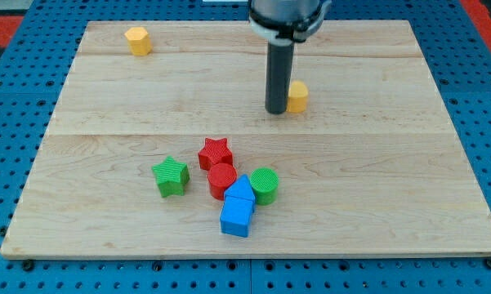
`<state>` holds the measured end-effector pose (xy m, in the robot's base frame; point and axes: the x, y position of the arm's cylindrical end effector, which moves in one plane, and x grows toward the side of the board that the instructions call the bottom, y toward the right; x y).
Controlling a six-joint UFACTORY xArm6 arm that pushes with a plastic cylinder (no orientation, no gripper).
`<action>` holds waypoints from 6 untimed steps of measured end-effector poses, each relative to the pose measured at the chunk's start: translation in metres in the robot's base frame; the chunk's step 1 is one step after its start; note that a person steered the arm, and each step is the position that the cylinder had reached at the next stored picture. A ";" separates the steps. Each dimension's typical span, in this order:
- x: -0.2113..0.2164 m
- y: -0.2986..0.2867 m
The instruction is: Slide the yellow heart towards the group of blocks
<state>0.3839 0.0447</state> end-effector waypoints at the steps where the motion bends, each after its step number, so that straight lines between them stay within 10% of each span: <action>1: -0.013 -0.014; 2: -0.045 0.013; 6: 0.052 0.022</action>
<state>0.4362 0.0671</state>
